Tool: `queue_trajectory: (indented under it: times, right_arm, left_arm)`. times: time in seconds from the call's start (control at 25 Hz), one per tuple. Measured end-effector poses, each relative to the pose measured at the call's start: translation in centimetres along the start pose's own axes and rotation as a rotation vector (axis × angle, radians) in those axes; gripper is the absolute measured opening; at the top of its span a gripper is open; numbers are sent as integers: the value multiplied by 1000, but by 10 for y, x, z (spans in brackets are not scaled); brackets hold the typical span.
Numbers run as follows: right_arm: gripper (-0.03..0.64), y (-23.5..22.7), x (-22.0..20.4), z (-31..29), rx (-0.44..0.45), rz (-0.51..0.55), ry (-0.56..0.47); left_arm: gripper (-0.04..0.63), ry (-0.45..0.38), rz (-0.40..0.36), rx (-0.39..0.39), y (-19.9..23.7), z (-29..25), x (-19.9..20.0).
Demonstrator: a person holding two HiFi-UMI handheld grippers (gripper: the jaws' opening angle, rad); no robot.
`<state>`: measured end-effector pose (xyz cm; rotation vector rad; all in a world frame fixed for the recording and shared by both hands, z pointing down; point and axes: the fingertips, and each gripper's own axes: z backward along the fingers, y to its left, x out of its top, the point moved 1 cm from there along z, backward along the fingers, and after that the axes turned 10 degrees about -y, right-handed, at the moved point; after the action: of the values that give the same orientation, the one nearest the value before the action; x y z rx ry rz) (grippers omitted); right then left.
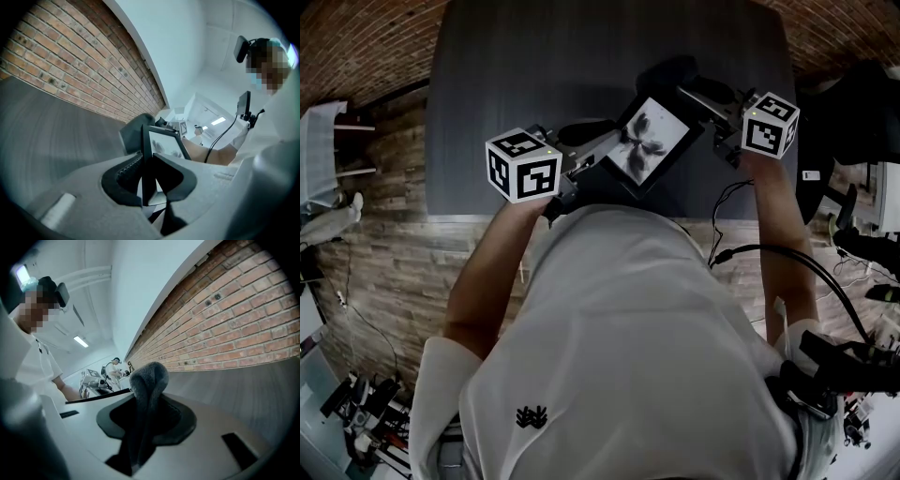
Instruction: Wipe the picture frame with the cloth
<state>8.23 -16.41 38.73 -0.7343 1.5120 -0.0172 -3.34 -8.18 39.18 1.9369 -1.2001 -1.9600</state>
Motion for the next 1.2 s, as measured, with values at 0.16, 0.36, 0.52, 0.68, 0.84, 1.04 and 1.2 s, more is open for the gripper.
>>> queue_trajectory:
  times: [0.16, 0.36, 0.52, 0.68, 0.84, 1.04, 1.2]
  right_arm:
    - [107, 8, 7, -9, 66, 19, 8]
    - [106, 21, 14, -12, 134, 34, 20]
    - [107, 24, 17, -8, 136, 38, 8]
    - [107, 24, 21, 9, 112, 53, -14]
    - [107, 30, 23, 24, 84, 75, -36]
    - [107, 31, 25, 43, 27, 104, -73]
    - [106, 35, 25, 48, 8, 117, -85]
  left_arm:
    - [77, 36, -8, -25, -8, -3, -9]
    - [77, 42, 5, 11, -1, -3, -6]
    - [77, 39, 0, 48, 9, 3, -3]
    - [77, 37, 1, 92, 19, 5, -2]
    - [77, 37, 2, 124, 28, 12, -1]
    - [77, 28, 10, 164, 39, 13, 1]
    - [77, 20, 21, 199, 49, 10, 5]
